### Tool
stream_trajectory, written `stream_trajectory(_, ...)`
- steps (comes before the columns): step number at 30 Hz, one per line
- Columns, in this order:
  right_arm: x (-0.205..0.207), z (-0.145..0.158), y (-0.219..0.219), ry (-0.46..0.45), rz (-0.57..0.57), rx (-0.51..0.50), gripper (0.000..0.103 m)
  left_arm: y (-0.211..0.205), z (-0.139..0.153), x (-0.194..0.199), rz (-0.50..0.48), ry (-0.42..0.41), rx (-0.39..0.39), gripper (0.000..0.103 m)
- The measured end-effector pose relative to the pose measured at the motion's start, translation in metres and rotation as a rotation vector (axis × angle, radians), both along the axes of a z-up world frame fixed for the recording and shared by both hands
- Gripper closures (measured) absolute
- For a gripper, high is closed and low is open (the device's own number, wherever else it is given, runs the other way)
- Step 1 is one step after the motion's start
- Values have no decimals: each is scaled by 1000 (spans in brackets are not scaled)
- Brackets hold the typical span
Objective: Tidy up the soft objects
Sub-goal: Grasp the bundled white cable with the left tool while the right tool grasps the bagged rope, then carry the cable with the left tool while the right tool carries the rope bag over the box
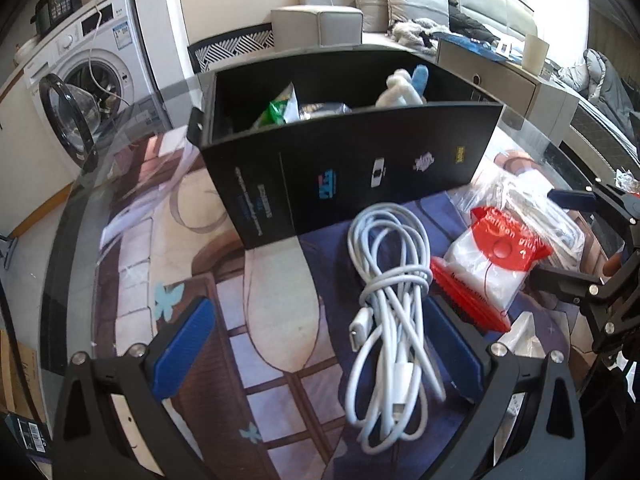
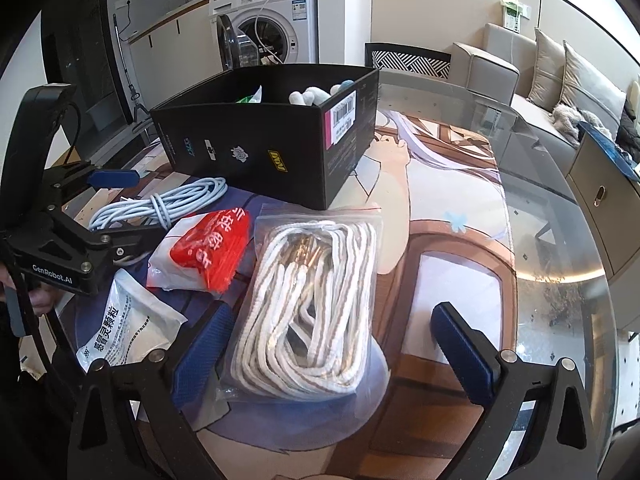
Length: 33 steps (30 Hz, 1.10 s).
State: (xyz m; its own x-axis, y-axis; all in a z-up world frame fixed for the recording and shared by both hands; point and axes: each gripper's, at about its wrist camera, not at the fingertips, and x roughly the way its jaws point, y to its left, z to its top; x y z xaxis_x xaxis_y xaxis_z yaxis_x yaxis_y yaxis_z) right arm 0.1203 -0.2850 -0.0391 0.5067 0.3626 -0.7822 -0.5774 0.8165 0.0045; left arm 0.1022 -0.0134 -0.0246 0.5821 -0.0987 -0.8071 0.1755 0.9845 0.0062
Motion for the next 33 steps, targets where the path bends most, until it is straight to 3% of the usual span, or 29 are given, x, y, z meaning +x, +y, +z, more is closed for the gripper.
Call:
stream_trajectory(7,-1,3,-3,-20,0,-12,23,0,1,-2,-30,-13,-39,14)
stream_trajectory(10,-3,3,-4,-23,5,-12,31,-3,2,-6,-54,-30,-42,27)
stream_trajectory(15,-6,4,-7,-27,5,-4,43,-6,6,-13,-81,-52,-50,57)
stream_trajectory(18,-8,5,-9,-31,4,1,50,-6,7,-17,-89,-59,-57,66)
stream_trajectory(21,-11,6,-10,-41,3,9,52,-3,9,-19,-89,-57,-78,70)
stream_trajectory(33,-25,18,-19,-103,2,37,56,15,24,-38,-47,-120,-118,70)
